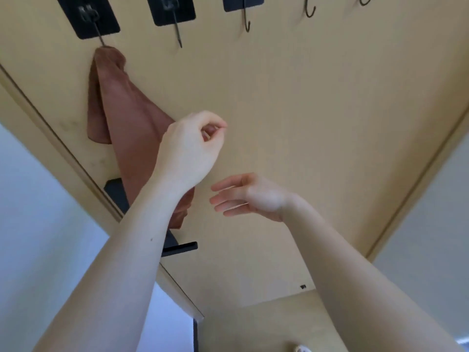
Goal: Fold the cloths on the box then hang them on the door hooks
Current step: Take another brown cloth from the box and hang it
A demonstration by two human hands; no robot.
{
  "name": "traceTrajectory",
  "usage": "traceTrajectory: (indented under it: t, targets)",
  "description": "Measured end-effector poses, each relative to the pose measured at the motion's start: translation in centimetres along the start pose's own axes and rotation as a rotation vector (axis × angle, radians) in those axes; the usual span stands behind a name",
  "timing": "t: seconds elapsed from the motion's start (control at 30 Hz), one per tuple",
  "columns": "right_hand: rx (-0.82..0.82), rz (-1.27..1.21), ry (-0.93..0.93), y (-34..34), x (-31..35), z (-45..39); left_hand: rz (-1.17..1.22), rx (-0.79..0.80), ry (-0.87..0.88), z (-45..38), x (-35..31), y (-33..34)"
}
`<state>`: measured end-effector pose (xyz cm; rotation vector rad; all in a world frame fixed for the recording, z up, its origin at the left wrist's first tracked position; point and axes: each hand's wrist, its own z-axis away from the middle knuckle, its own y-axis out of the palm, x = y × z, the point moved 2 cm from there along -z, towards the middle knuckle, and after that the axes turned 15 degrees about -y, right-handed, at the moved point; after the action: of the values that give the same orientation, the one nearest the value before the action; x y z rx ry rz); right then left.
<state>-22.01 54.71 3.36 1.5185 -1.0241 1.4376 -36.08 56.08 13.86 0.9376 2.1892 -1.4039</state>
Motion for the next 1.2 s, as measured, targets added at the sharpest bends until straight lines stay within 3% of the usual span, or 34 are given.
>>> traceTrajectory:
  t: [0.3, 0.53, 0.73, 1.03, 1.2]
  targets:
    - [-0.509, 0.209, 0.071, -6.2, -0.7, 14.7, 0.245, 0.408, 0.029, 5.4, -4.8, 9.8]
    - [-0.842, 0.248, 0.131, -10.1, -1.5, 28.4, 0.331, 0.696, 0.115, 12.6, -13.1, 16.7]
    - [-1.116, 0.304, 0.213, -13.0, -1.3, 43.6, 0.377, 0.899, 0.253, 22.6, -24.1, 22.4]
    - [-1.443, 0.306, 0.266, -13.3, -1.1, 67.3, 0.472, 1.19, 0.234, 40.8, -37.9, 27.1]
    - [-1.611, 0.319, 0.276, -12.0, -0.7, 77.5, 0.463, 1.327, 0.328, 49.2, -43.9, 28.5]
